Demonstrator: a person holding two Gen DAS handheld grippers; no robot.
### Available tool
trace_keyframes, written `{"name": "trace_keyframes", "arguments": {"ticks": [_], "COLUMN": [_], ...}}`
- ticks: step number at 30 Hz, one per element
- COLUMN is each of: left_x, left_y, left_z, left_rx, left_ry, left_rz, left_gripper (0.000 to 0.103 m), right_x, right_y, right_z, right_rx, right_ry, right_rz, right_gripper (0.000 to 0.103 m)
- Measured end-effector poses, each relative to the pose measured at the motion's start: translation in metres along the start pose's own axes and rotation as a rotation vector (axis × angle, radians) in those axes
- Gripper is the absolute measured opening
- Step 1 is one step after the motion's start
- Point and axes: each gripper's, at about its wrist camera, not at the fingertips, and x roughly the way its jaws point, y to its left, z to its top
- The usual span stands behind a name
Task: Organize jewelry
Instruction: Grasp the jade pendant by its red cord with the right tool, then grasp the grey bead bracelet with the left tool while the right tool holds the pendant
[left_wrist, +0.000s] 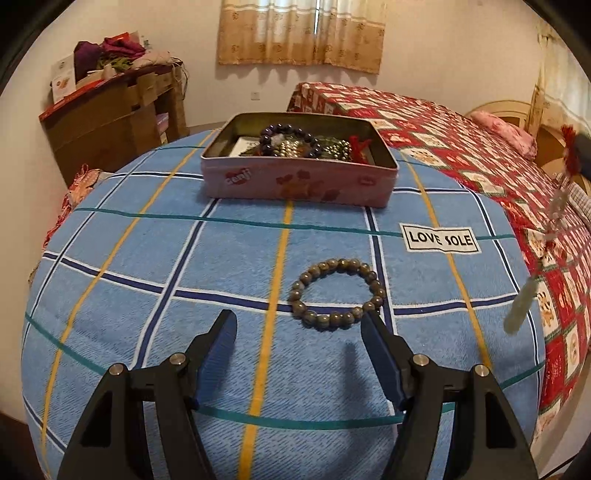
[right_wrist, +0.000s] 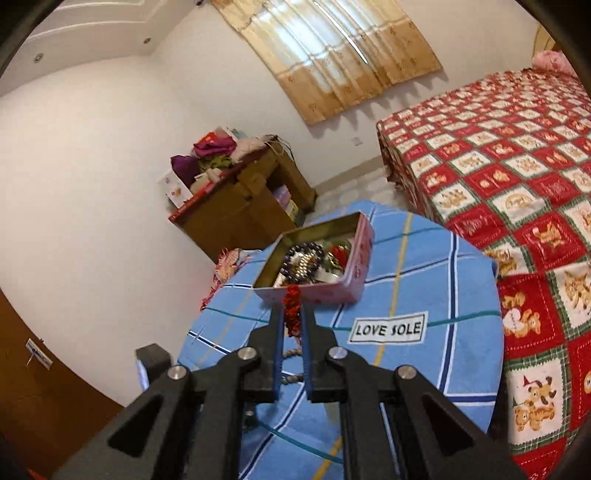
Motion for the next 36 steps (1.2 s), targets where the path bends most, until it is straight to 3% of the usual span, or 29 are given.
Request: {"name": "trace_keyframes", "arguments": {"ticks": [6,11,22,27,33,35,36], "left_x": [0.003,0.02,0.033,0.026,0.031,0.03,0.03], "left_y": [0.003,0.005,-0.017,-0.024,-0.037,-0.032,-0.029], "left_z": [0.004,0.008,0.022,0.018,0.019,0.021,0.022], "left_rx": [-0.025,-0.063,0.003,0.001,0.087,0.073,0.062], "left_ry": [0.0,0.057,0.071,0.073,0.08,0.068,0.067], "left_rz": [-0.034,-0.078,-0.061,-0.202,-0.088,-0.082,-0.094], "left_gripper": [0.07,0.07,0.07,0.07,0.069,0.048,0.03], "right_x": [-0.008,-0.006,-0.003,-0.001,0.0,0.0,-0.001], "right_y": [0.014,0.015,0.002,0.001,0.0,0.001,0.002], "right_z": [0.002,0.0,0.005,0.005,0.006,0.006,0.007], "right_rx": [-0.053,-0.068,-0.024,-0.024,-0.02,-0.025,-0.025], "right_ry": [-0.032,-0.035,-0.026,-0.025,-0.024,-0.028,-0.03], "right_rz": [-0.005,-0.015,0.022,0.013,0.013,0.012,0.013], "right_gripper": [0.011,0.011,0.011,0.011,0.011,0.011,0.011]}}
